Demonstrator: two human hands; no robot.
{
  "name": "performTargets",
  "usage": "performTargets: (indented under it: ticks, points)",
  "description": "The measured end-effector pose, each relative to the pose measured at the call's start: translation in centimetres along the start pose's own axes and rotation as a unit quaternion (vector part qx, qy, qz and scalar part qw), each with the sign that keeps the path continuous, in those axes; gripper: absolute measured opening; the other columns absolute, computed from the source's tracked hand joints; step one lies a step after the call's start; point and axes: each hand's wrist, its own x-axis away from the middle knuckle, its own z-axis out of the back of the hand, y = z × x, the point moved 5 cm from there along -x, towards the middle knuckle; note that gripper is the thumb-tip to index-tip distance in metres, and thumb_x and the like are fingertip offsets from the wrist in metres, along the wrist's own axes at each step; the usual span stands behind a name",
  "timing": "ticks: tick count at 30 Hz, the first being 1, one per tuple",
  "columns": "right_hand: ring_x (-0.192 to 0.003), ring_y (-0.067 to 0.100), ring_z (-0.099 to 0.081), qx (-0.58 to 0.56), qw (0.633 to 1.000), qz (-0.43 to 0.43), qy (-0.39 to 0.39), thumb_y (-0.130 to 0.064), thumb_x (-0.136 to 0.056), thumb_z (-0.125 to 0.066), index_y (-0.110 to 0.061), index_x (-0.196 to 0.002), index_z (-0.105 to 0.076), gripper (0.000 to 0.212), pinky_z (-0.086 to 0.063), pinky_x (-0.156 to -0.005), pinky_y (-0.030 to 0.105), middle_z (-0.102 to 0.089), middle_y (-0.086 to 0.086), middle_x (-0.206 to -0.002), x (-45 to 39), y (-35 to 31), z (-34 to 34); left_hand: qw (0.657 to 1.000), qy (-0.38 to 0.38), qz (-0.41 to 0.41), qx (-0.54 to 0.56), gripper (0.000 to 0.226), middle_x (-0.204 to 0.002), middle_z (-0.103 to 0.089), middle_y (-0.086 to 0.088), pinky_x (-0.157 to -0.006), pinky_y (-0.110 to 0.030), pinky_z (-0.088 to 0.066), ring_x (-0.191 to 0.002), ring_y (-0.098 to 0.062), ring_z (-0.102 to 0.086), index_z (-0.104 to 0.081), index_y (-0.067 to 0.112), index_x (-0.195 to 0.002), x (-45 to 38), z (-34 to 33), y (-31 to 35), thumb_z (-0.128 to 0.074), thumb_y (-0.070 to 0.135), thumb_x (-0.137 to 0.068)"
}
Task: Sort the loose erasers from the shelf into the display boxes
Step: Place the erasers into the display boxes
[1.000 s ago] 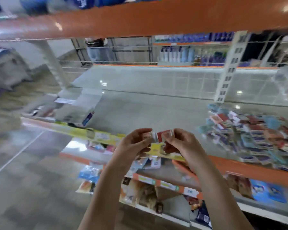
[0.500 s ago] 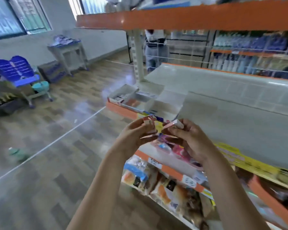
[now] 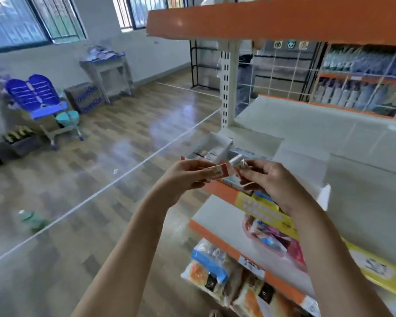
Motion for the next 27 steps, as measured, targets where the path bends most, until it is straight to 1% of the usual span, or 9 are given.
performTargets:
  ticks: [3,5,8,11,15,19,23,25,27]
  points:
    - [-0.062,0.002,-0.064,0.025,1.0,-0.01,-0.003,-0.003,-0.089,-0.056,-0.011,-0.099,-0.066,0.016,-0.053,-0.063,0.013,-0.067,0.0,-0.079,-4.7,-0.7,-0.7,1.0,-0.009,-0.007,-0.026,0.019,-0.08,-0.068,0.001,-0.064,-0.014,-0.047,-0.071,-0.006,-0.06,-0.069,0.013,-0.102,-4.4,3.2,1.1,-0.067,0.016,-0.083]
    - [-0.061,0.002,-0.065,0.04,0.999,-0.016,-0.004,-0.003,-0.088,-0.058,-0.007,-0.107,-0.065,0.021,-0.055,-0.066,0.015,-0.066,0.0,-0.077,-7.7,-1.1,-1.1,0.998,-0.02,-0.011,-0.054,0.024,-0.086,-0.068,-0.003,-0.064,-0.014,-0.05,-0.075,-0.011,-0.06,-0.068,0.009,-0.105,-7.5,5.1,1.9,-0.067,0.015,-0.082]
    - [-0.066,0.008,-0.066,0.08,0.996,-0.035,0.005,-0.005,-0.088,-0.059,-0.012,-0.107,-0.065,0.021,-0.056,-0.067,0.019,-0.068,0.002,-0.079,-11.5,-1.2,-1.4,0.993,-0.034,-0.001,-0.114,0.027,-0.094,-0.068,-0.004,-0.069,-0.017,-0.051,-0.083,-0.013,-0.06,-0.067,0.01,-0.108,-11.7,7.5,2.6,-0.067,0.018,-0.083]
    - [-0.07,0.012,-0.065,0.163,0.984,-0.058,0.03,-0.01,-0.09,-0.06,-0.015,-0.108,-0.067,0.021,-0.055,-0.064,0.022,-0.07,0.004,-0.083,-14.7,-0.3,-1.4,0.985,-0.078,0.0,-0.156,0.025,-0.102,-0.069,-0.004,-0.074,-0.022,-0.048,-0.094,-0.017,-0.061,-0.069,0.015,-0.106,-15.5,9.3,2.4,-0.067,0.022,-0.082]
    - [-0.073,0.01,-0.063,0.276,0.956,-0.078,0.061,-0.023,-0.088,-0.063,-0.026,-0.1,-0.07,0.014,-0.051,-0.073,0.036,-0.071,-0.005,-0.083,-18.6,1.2,-1.7,0.97,-0.128,-0.018,-0.205,0.014,-0.099,-0.071,0.0,-0.077,-0.025,-0.051,-0.094,-0.016,-0.063,-0.07,0.026,-0.096,-20.0,11.0,1.8,-0.068,0.021,-0.083]
    - [-0.082,0.012,-0.063,0.365,0.921,-0.12,0.073,-0.022,-0.086,-0.065,-0.024,-0.105,-0.071,0.02,-0.049,-0.073,0.03,-0.071,-0.006,-0.094,-21.3,1.8,-2.9,0.955,-0.181,-0.034,-0.232,0.014,-0.097,-0.071,0.005,-0.083,-0.029,-0.052,-0.095,-0.014,-0.064,-0.069,0.033,-0.091,-23.7,12.0,1.1,-0.071,0.023,-0.081]
    - [-0.08,0.007,-0.063,0.383,0.907,-0.162,0.064,-0.018,-0.084,-0.068,-0.018,-0.11,-0.068,0.026,-0.049,-0.069,0.019,-0.07,-0.003,-0.103,-22.8,2.9,-4.0,0.948,-0.23,-0.049,-0.212,0.014,-0.09,-0.072,0.009,-0.076,-0.023,-0.05,-0.091,-0.01,-0.065,-0.07,0.035,-0.089,-26.2,12.6,0.6,-0.071,0.024,-0.08]
    - [-0.086,0.009,-0.063,0.391,0.9,-0.179,0.069,-0.017,-0.083,-0.069,-0.017,-0.109,-0.069,0.026,-0.049,-0.073,0.02,-0.07,-0.001,-0.106,-23.2,3.3,-4.4,0.943,-0.253,-0.054,-0.21,0.014,-0.087,-0.073,0.01,-0.073,-0.02,-0.049,-0.087,-0.008,-0.065,-0.07,0.036,-0.088,-27.1,12.6,0.4,-0.071,0.025,-0.08]
    - [-0.087,0.009,-0.06,0.406,0.891,-0.19,0.076,-0.018,-0.083,-0.069,-0.018,-0.109,-0.069,0.026,-0.044,-0.07,0.019,-0.069,-0.001,-0.108,-23.2,3.6,-4.7,0.935,-0.279,-0.061,-0.21,0.013,-0.087,-0.073,0.01,-0.072,-0.02,-0.049,-0.084,-0.006,-0.065,-0.071,0.035,-0.089,-27.7,12.5,0.2,-0.07,0.024,-0.081]
